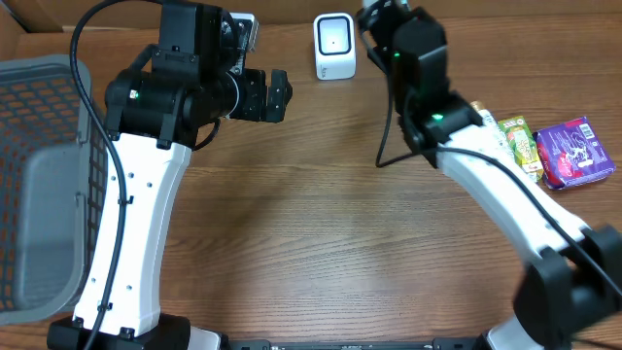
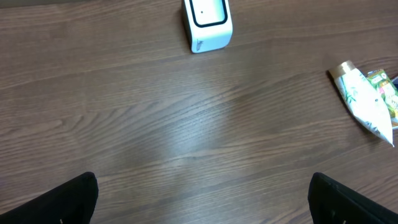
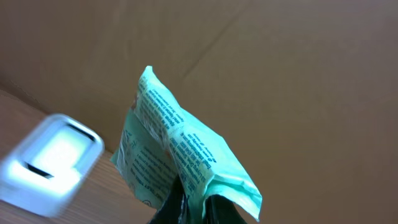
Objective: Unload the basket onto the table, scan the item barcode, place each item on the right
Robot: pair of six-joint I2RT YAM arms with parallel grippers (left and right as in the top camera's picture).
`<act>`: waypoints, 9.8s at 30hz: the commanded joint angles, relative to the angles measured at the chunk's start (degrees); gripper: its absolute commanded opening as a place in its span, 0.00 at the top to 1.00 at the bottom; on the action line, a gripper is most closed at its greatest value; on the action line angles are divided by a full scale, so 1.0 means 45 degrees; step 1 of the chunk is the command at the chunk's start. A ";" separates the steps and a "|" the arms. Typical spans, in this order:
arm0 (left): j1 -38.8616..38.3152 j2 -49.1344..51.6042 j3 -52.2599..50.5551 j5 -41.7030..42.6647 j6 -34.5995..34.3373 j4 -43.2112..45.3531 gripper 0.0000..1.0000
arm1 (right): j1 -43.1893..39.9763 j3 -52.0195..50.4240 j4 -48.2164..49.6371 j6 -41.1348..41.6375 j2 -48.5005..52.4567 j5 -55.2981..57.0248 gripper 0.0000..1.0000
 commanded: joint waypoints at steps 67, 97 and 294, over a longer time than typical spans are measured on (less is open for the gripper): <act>0.0049 0.0112 0.0039 0.0097 0.0141 0.0015 0.00 | -0.0044 0.2433 0.2171 0.2696 0.1783 0.9418 0.96; 0.0083 0.0112 0.0039 0.0083 0.0141 0.0015 0.00 | -0.9685 0.2331 -1.4892 1.2021 0.0622 -1.0069 0.96; 0.2701 -2.0157 -2.4402 -0.1569 0.2730 1.5917 0.00 | -0.4381 -1.8229 -0.1987 0.9734 -2.2498 -0.7189 0.00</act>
